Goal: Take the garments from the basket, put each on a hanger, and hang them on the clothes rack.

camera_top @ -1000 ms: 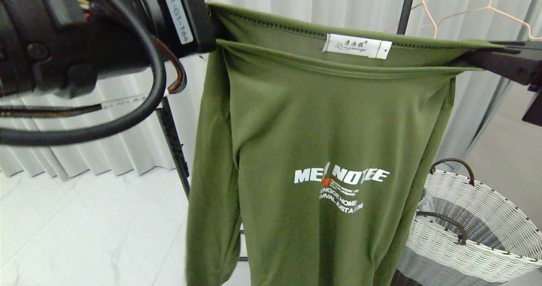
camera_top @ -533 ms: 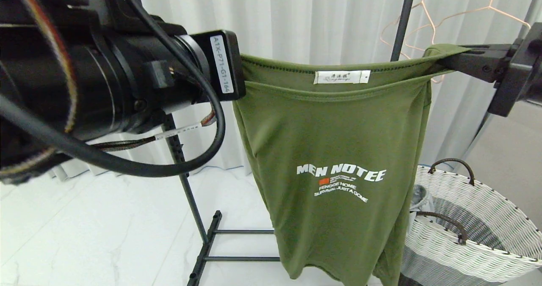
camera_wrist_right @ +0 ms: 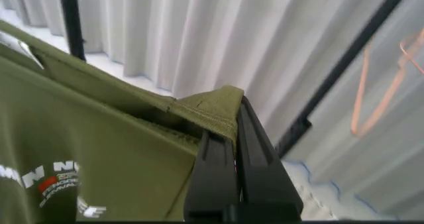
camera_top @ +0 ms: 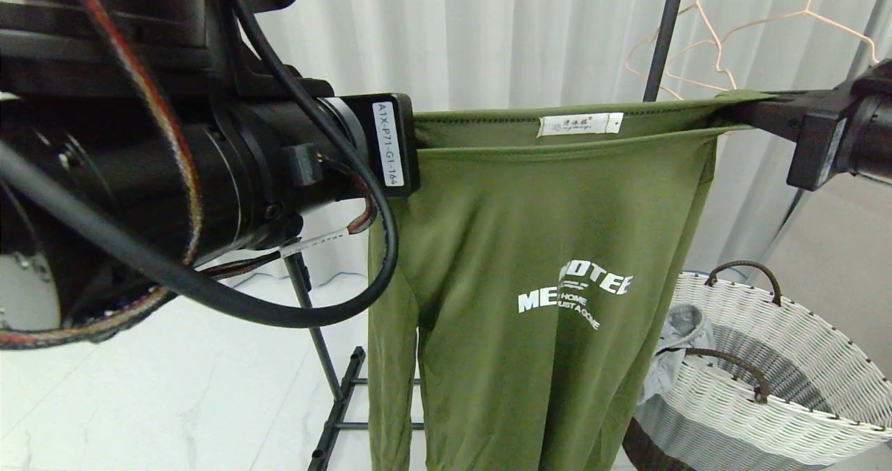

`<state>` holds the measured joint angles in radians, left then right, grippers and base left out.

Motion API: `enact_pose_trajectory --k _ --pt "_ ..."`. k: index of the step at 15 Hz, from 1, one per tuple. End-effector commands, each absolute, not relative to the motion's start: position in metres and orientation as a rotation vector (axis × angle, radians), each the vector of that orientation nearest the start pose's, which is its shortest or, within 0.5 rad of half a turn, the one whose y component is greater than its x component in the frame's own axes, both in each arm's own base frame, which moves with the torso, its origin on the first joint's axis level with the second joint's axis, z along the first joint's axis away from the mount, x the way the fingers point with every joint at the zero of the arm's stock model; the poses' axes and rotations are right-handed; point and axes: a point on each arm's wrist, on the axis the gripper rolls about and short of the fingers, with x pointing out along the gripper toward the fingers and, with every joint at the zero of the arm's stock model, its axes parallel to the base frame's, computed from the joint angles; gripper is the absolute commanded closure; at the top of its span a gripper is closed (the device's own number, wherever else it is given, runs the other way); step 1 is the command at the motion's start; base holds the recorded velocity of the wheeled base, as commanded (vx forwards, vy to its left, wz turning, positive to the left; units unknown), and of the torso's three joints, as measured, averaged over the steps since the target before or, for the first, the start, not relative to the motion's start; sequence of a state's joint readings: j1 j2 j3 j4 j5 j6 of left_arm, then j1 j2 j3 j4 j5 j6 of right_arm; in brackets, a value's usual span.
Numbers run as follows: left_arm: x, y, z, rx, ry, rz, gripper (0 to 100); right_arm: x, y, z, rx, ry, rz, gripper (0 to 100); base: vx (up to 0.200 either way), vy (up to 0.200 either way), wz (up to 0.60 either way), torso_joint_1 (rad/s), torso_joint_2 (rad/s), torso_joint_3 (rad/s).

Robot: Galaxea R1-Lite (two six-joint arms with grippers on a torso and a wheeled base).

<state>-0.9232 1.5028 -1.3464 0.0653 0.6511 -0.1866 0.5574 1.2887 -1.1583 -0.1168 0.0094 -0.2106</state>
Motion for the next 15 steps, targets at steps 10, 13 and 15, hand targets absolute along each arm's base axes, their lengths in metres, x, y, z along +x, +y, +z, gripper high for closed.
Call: enact_pose_trajectory --k 10,13,15 --pt "0.219 -0.235 0.327 -0.046 0.168 -0.193 100 0.079 0.078 0.321 -0.224 -0.006 0.906 100 0.0 0.0 0.0 0.0 0.0 0.0" --pt "0.217 -0.235 0.327 -0.04 0.173 -0.197 100 0.077 0.078 0.322 -0.224 -0.01 0.917 100 0.0 0.0 0.0 0.0 0.0 0.0" --pt "0.214 -0.235 0.327 -0.034 0.179 -0.204 100 0.078 0.077 0.322 -0.223 -0.008 0.895 100 0.0 0.0 0.0 0.0 0.0 0.0"
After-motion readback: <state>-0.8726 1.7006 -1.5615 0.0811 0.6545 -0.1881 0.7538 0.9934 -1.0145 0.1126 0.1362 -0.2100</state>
